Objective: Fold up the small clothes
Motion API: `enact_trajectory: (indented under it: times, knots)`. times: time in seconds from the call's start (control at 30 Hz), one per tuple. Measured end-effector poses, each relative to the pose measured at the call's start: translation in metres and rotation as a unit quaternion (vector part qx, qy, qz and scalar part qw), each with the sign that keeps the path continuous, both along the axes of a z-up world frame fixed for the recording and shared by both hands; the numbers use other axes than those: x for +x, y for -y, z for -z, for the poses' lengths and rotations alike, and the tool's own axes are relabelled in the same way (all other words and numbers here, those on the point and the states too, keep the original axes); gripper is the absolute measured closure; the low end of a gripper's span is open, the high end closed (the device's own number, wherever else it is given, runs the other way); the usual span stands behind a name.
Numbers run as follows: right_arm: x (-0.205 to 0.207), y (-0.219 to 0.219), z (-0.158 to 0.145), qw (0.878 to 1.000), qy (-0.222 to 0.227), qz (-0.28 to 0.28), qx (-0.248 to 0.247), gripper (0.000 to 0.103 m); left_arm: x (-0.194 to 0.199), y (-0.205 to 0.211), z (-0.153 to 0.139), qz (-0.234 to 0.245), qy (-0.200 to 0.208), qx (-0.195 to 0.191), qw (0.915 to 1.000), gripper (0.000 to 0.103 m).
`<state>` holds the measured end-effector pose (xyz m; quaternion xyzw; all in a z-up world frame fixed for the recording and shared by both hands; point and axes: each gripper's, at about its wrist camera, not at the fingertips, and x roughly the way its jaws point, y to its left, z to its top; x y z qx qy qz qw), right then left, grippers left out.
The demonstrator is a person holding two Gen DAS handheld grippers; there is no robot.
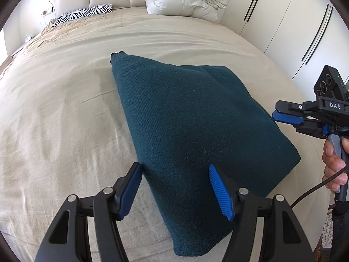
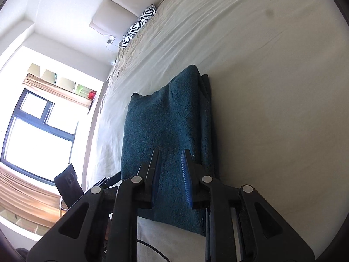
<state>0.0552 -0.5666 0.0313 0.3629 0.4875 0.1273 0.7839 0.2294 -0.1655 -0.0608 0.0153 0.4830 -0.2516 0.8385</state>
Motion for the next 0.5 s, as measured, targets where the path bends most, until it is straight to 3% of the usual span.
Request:
enact_trajectory:
  times: [0.03,0.1,0.2,0.23,0.3,0.43,0.5]
  knots:
    - [0.005,-0.002,0.005,1.0,-0.01,0.0,0.0,0.07,-0.001,0.001,0.0,0.001,0.0,0.0,1.0,0.036]
    - [0.017,-0.009,0.014,1.0,-0.015,0.002,-0.002,0.051,-0.002,0.001,0.001,0.003,0.001,0.001,1.0,0.036]
    - [0.024,-0.023,0.027,1.0,-0.024,-0.01,-0.018,0.051,-0.001,0.0,0.001,0.002,-0.002,-0.002,1.0,0.036]
    - [0.024,-0.026,0.028,0.999,-0.024,-0.015,-0.027,0.054,-0.001,-0.001,0.0,0.0,-0.001,-0.003,1.0,0.036]
    - [0.026,-0.029,0.032,0.999,-0.021,-0.017,-0.042,0.088,-0.002,-0.002,-0.002,-0.004,0.003,-0.005,1.0,0.036]
    - [0.011,-0.012,0.032,1.0,-0.003,0.018,-0.015,0.094,-0.001,-0.002,-0.001,-0.003,0.002,-0.009,0.9999,0.036]
    - [0.007,-0.006,0.052,0.999,-0.022,0.027,-0.014,0.096,-0.001,0.0,0.002,-0.001,-0.002,-0.007,1.0,0.036]
